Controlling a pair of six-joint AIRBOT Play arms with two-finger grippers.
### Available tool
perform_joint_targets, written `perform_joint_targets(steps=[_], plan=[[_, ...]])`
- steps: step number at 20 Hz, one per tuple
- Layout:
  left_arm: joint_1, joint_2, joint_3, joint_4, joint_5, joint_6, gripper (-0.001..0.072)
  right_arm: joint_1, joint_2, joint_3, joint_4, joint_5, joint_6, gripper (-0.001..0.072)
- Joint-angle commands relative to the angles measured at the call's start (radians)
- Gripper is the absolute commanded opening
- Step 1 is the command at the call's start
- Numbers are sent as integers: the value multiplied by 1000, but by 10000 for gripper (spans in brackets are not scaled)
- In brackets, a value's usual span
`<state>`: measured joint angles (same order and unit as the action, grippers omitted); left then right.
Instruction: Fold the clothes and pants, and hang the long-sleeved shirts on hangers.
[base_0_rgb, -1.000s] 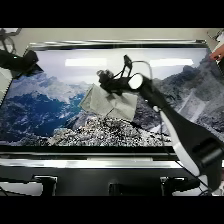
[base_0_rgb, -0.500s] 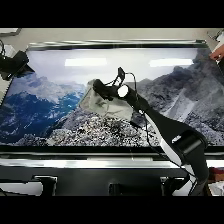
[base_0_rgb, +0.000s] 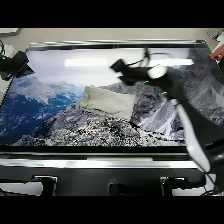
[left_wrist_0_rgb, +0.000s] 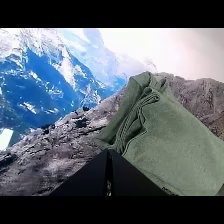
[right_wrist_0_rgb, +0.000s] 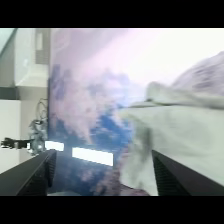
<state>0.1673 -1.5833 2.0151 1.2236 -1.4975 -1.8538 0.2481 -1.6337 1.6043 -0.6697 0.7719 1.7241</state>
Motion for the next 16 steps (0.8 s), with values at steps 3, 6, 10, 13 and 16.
perform_joint_targets(steps=[3,6,10,13,16], plan=[[1,0,0,0,-29,5,17,-391,30,-66,-29,495,-195,694],[1,0,0,0,-34,23,16,-470,9,-221,4,530,-337,697],[1,0,0,0,-34,26,17,-446,-49,-403,133,480,-500,697],[0,0,0,0,-34,25,17,-409,-100,-434,215,414,-570,697],[0,0,0,0,-34,25,17,-359,-134,-434,252,351,-589,697]])
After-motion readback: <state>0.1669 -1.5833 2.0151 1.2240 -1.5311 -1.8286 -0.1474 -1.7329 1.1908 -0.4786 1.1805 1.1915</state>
